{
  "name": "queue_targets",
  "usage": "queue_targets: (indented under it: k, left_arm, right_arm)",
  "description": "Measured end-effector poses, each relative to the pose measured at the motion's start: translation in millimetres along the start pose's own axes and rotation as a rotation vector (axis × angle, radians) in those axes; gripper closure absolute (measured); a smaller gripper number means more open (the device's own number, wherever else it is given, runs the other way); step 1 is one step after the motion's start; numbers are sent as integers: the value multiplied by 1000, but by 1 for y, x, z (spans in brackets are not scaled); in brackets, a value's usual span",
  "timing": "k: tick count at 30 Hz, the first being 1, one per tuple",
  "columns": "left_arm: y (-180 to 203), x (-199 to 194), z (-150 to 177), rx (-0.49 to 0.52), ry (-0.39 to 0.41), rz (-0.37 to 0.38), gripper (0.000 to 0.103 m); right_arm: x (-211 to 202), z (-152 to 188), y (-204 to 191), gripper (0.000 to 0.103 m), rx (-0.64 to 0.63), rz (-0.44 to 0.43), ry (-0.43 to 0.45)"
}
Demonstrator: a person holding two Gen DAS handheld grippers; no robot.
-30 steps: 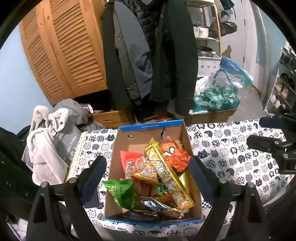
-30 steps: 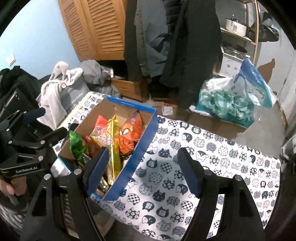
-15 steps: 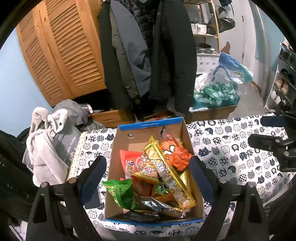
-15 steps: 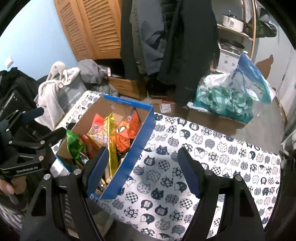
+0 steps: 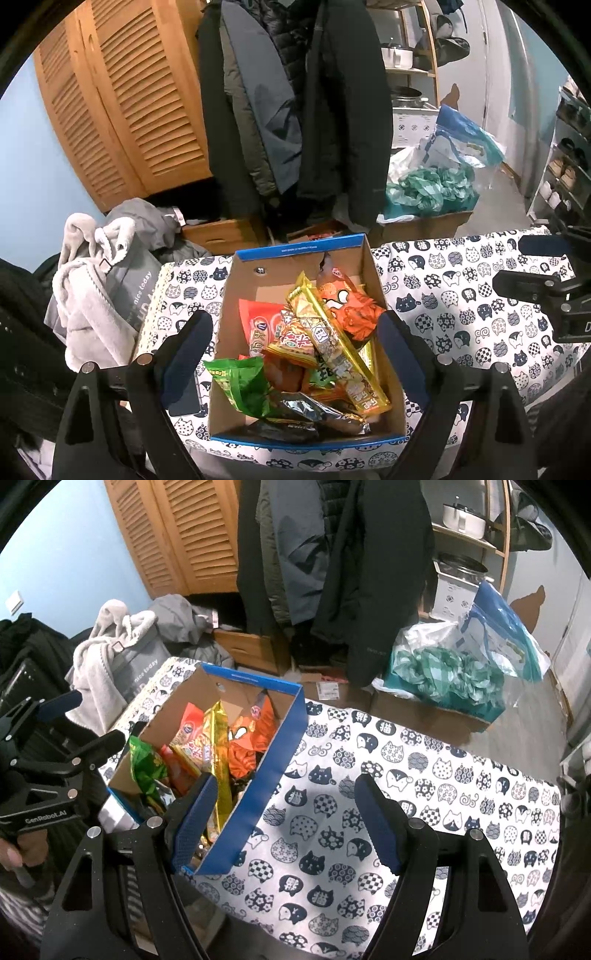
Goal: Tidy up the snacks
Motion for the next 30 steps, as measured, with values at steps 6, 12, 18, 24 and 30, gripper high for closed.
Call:
queue_targets:
  k: [6,12,18,24,30]
  left_arm:
    - [0,0,0,0,0,-1,11]
    - [0,-1,0,7,0,-6,11]
    - [2,-1,0,-3,-1,3,11]
    - [-1,-1,0,1,-3,5,11]
    - [0,-1,0,0,-4,4,11]
  right_arm:
    - [0,1,0,27,0,1,-1]
    - [0,1,0,27,0,0,-2]
    - [0,0,0,27,0,1,-2]
    - [1,1,0,27,1,1,-3]
    - [1,0,0,27,1,1,-3]
Point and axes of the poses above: each gripper's, at about its wrist camera, not at the fingertips, and x roughly the way its jaws point, y to its right, z to its underside, the point moved 3 cm from there along x, roughly the way its jaws point, and after that the axes turned 8 degrees about z, right-handed, at the moved point
